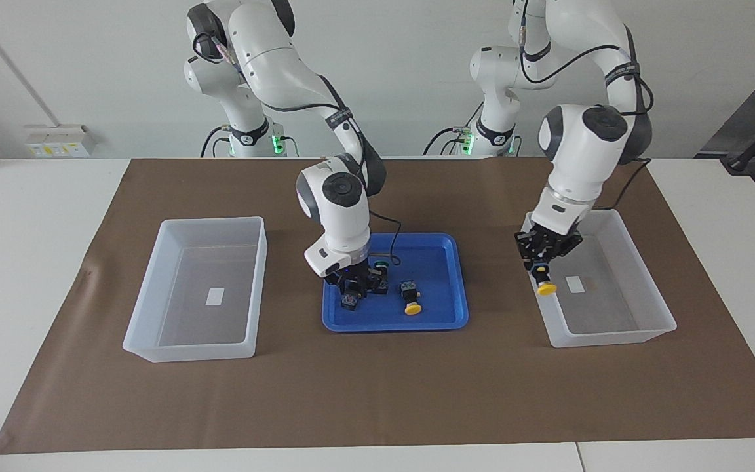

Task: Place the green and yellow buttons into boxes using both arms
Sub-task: 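Carry the yellow button to the left box while the right gripper carries green, then lower and release the buttons into the boxes with both grippers, then reach the left gripper to the second yellow button while the right gripper reaches green, then carry the yellow button to the left box while the right gripper carries green, then lower and release the buttons into the boxes with both grippers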

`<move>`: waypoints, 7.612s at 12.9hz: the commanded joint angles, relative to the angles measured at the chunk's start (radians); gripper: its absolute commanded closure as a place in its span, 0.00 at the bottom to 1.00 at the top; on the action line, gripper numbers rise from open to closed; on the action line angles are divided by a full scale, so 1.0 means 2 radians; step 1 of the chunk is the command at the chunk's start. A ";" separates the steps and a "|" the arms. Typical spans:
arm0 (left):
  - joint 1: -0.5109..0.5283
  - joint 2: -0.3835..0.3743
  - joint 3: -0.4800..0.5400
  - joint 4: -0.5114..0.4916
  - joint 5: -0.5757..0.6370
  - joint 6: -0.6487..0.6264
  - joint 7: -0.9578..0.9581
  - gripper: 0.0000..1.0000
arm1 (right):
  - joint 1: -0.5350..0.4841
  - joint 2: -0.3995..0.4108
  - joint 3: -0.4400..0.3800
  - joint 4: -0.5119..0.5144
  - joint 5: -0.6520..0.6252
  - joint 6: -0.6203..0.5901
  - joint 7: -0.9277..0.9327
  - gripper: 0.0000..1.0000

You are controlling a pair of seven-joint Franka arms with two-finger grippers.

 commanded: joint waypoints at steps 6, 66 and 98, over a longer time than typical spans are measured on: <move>0.066 0.055 -0.007 0.007 0.005 0.070 0.082 1.00 | -0.041 -0.073 0.003 0.012 0.005 -0.053 0.001 1.00; -0.142 0.036 -0.007 -0.009 0.003 0.056 -0.231 1.00 | -0.020 -0.077 0.015 -0.115 0.092 0.174 -0.151 0.00; 0.111 0.128 -0.007 -0.006 0.003 0.209 0.082 0.41 | -0.218 -0.239 -0.009 -0.226 -0.037 -0.033 -0.210 1.00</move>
